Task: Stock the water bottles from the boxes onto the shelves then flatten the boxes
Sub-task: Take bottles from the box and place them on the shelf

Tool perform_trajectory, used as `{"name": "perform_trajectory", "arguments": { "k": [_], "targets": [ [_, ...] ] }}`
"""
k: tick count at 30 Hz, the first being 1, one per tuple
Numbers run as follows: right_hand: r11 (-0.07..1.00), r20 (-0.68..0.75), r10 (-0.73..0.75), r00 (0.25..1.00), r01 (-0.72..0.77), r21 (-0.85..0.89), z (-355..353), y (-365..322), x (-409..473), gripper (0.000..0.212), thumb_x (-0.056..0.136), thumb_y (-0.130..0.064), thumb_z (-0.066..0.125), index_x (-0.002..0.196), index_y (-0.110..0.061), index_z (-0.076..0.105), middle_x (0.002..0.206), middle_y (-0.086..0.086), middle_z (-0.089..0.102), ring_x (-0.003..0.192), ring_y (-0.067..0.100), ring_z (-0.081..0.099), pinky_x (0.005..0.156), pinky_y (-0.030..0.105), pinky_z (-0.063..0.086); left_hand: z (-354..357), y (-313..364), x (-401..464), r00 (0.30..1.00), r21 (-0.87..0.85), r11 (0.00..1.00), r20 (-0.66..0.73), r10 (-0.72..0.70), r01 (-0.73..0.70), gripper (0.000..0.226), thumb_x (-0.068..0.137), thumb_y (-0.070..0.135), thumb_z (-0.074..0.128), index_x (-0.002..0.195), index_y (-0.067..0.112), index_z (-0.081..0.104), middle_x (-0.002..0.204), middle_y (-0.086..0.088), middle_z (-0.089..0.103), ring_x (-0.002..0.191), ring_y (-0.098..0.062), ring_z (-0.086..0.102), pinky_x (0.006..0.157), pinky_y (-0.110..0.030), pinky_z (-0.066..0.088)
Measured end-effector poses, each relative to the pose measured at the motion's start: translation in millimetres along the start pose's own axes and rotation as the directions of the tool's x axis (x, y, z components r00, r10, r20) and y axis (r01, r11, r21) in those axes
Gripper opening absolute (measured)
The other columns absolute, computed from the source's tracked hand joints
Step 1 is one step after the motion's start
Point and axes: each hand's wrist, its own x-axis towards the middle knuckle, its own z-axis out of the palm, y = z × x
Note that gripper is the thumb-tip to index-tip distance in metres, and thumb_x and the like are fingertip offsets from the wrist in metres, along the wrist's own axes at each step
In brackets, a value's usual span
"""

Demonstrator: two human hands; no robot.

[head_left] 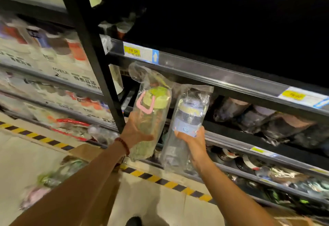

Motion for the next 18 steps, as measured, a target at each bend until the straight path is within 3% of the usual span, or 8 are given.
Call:
{"name": "perform_trajectory", "arguments": {
  "k": [3, 7, 10, 15, 18],
  "targets": [
    [1.000, 0.023, 0.006, 1.000, -0.007, 0.015, 5.9, -3.5, 20.6, 0.077, 0.060, -0.012, 0.083, 0.126, -0.016, 0.043, 0.118, 0.007, 0.058, 0.105, 0.024, 0.061, 0.080, 0.037, 0.056, 4.7, -1.7, 19.3, 1.000, -0.012, 1.000, 0.014, 0.024, -0.024, 0.137, 0.016, 0.043, 0.091, 0.135, 0.019, 0.028, 0.138, -0.011, 0.043, 0.127, -0.024, 0.045, 0.103, -0.048, 0.041],
    [0.997, 0.059, 0.008, 0.998, -0.012, 0.070, 6.4, -2.7, 41.3, 0.074, 0.066, -0.004, 0.081, 0.129, -0.013, 0.042, 0.120, 0.012, 0.058, 0.102, 0.024, 0.063, 0.073, 0.031, 0.056, 5.4, -4.9, 43.0, 1.000, -0.003, 1.000, 0.007, 0.021, -0.021, 0.127, 0.023, 0.039, 0.088, 0.134, 0.017, 0.032, 0.136, -0.009, 0.046, 0.127, -0.025, 0.046, 0.103, -0.051, 0.042],
    [0.997, 0.052, 0.003, 0.999, -0.007, 0.080, 8.8, -3.1, 49.6, 0.076, 0.062, -0.010, 0.080, 0.127, -0.014, 0.042, 0.119, 0.010, 0.058, 0.103, 0.023, 0.062, 0.073, 0.030, 0.055, 2.0, 0.2, 51.0, 0.999, 0.052, 0.998, 0.014, 0.033, -0.034, 0.121, 0.027, 0.035, 0.092, 0.132, 0.015, 0.035, 0.131, -0.006, 0.051, 0.123, -0.024, 0.050, 0.100, -0.051, 0.044],
    [0.996, -0.081, -0.026, 0.996, 0.033, 0.083, 26.1, -7.5, 58.0, 0.074, 0.069, -0.004, 0.081, 0.127, -0.019, 0.038, 0.119, 0.003, 0.055, 0.102, 0.014, 0.058, 0.080, 0.026, 0.051, -2.4, 7.4, 65.2, 0.994, 0.102, 0.989, -0.003, 0.112, -0.111, 0.097, 0.054, -0.001, 0.086, 0.134, 0.010, 0.033, 0.121, 0.003, 0.048, 0.117, -0.014, 0.046, 0.103, -0.033, 0.039],
    [0.993, -0.128, -0.025, 0.991, 0.039, 0.110, 37.3, -11.4, 61.5, 0.081, 0.058, -0.017, 0.082, 0.127, -0.020, 0.039, 0.117, 0.001, 0.056, 0.103, 0.015, 0.059, 0.084, 0.029, 0.051, -10.7, 13.8, 80.5, 0.992, 0.156, 0.980, 0.007, 0.126, -0.126, 0.094, 0.053, 0.001, 0.087, 0.133, 0.009, 0.038, 0.122, -0.002, 0.053, 0.119, -0.020, 0.051, 0.104, -0.040, 0.041]
  ]
}}
